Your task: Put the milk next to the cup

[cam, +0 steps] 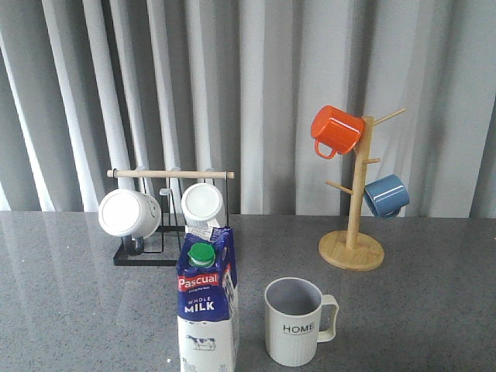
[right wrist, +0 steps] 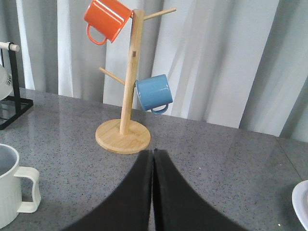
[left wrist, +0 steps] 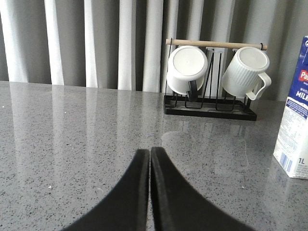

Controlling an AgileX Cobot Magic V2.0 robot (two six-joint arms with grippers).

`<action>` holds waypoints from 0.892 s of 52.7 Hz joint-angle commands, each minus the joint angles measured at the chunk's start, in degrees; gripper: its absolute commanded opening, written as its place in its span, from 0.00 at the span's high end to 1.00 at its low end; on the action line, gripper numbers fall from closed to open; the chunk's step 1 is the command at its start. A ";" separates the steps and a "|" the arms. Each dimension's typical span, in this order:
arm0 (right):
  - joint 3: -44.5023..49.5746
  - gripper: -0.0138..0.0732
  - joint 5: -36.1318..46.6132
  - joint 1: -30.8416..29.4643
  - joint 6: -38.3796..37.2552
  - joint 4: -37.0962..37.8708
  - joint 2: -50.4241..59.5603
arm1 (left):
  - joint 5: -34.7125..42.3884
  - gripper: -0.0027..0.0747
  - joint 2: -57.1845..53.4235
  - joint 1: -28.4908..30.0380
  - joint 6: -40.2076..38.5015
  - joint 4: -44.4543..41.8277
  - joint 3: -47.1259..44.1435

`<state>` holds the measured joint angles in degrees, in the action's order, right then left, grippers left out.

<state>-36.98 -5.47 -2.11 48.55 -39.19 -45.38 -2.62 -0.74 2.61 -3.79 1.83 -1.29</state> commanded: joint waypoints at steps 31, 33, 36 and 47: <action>-1.68 0.84 2.71 -0.37 -19.96 21.63 1.35 | 4.52 0.97 -0.56 0.15 -0.46 -0.04 0.83; -1.48 0.84 2.77 -0.37 -25.59 27.76 1.96 | 4.52 0.97 -0.56 0.15 -0.46 -0.04 0.83; -0.54 0.84 2.92 -0.37 -34.14 35.84 2.78 | 4.52 0.97 -0.56 0.15 -0.46 -0.04 0.83; 8.02 0.84 8.12 -0.37 -49.21 46.92 8.22 | 4.52 0.97 -0.56 0.15 -0.46 -0.04 0.83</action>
<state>-30.83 -4.63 -2.11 3.09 4.94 -39.44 -2.62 -0.74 2.61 -3.79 1.83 -1.29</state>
